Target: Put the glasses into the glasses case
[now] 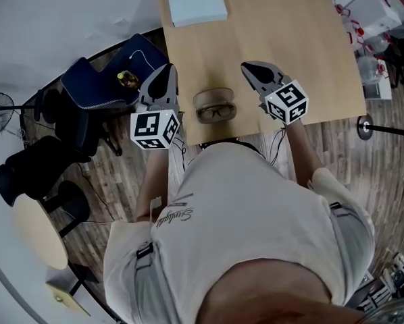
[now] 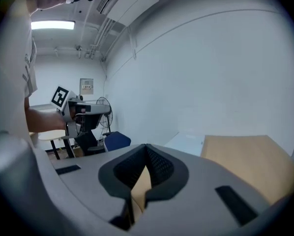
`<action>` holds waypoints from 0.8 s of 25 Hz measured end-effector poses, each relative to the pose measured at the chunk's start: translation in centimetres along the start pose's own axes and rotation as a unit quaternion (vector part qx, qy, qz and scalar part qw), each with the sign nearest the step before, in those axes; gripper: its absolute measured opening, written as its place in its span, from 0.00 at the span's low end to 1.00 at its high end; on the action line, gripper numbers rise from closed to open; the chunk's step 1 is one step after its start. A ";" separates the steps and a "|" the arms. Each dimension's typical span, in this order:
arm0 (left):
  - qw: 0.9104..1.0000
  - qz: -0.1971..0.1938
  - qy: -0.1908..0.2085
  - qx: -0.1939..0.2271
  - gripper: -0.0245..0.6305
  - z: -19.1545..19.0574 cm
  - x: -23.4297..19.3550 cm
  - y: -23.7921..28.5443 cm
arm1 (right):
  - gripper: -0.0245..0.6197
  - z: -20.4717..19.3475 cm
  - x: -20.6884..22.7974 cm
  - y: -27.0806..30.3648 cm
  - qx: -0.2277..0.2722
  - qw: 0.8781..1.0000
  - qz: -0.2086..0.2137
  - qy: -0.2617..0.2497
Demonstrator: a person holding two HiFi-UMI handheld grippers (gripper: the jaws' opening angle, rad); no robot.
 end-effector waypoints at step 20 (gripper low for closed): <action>0.998 -0.019 0.041 0.051 0.06 6.3 -1.2 -0.1 | 0.03 12.1 0.3 -3.1 0.116 0.990 -0.068 -0.040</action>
Point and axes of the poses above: the fingertips, and each gripper's own axes: y forward along the fingers, x to its right, z out of its top, the point moved 3 cm from there along -y, backward along the fingers, and after that the axes turned 4 degrees about -z, right-handed, at the moved point
